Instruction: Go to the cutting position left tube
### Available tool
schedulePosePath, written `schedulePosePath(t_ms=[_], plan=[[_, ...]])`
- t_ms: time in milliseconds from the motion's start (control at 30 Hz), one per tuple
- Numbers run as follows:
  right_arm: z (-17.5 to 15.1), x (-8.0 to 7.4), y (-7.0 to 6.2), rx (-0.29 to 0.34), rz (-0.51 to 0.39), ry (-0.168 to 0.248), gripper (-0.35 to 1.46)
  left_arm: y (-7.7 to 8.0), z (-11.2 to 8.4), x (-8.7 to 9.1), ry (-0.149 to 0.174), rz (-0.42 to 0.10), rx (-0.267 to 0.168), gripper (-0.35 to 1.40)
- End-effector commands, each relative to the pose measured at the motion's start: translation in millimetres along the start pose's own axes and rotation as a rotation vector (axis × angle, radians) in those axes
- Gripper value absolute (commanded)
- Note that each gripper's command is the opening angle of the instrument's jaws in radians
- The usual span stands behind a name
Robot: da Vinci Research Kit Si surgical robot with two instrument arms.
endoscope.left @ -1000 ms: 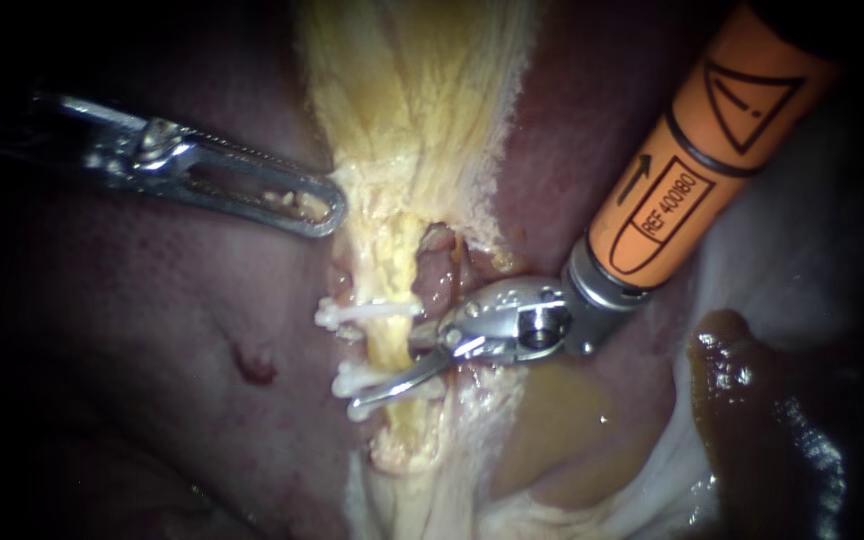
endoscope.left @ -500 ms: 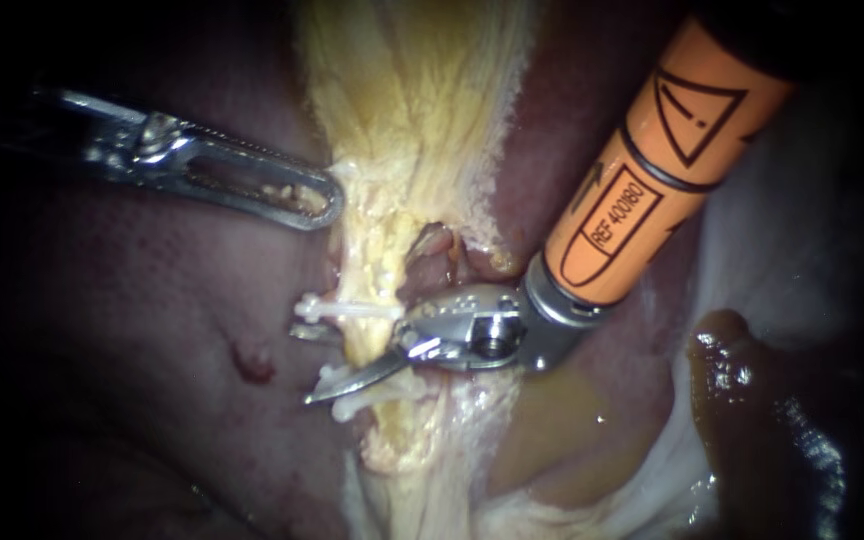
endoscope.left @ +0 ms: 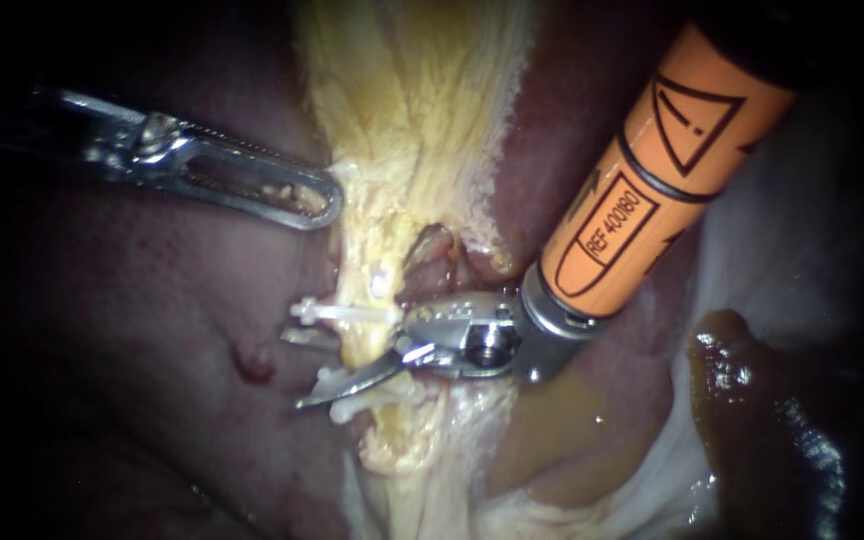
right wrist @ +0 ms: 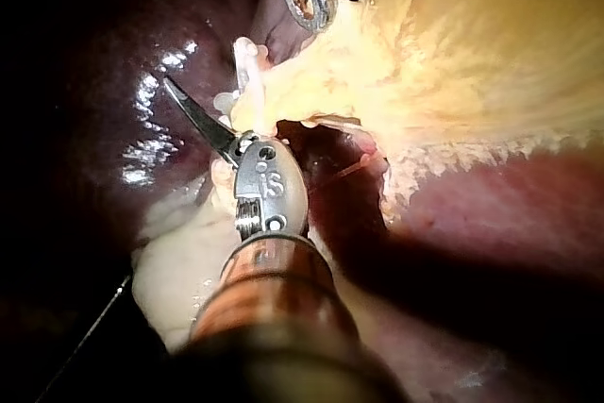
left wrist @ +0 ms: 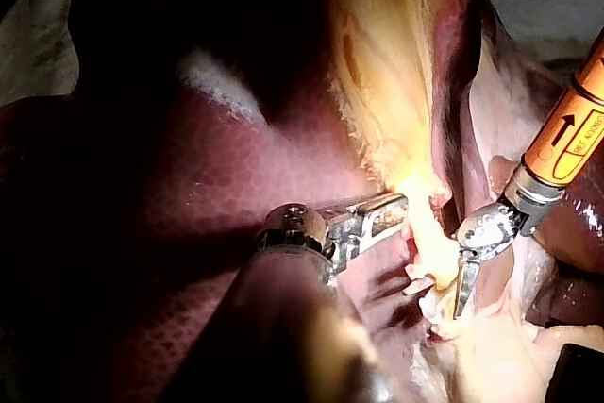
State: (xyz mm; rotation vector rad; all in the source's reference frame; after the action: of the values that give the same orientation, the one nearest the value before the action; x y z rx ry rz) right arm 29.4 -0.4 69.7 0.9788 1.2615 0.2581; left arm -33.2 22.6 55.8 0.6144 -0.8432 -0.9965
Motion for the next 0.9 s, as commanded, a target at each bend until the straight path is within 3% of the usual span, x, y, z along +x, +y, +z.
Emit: schedulePosePath(t_ms=[33, 267, 900], plan=[[-0.2, 0.5, -0.3, 0.012, 0.005, 0.007, 1.42, 0.0, 0.0, 0.0, 0.000, 0.000, 0.000, -0.35], [-1.0, 2.8, -1.4, 0.047, 0.017, 0.039, 1.42, 0.3, 0.0, 0.0, -0.002, 0.001, -0.002, -0.35], [-1.1, 2.6, -1.3, 0.047, 0.022, 0.038, 1.42, 0.3, -0.1, 0.0, -0.002, 0.000, -0.003, -0.35]])
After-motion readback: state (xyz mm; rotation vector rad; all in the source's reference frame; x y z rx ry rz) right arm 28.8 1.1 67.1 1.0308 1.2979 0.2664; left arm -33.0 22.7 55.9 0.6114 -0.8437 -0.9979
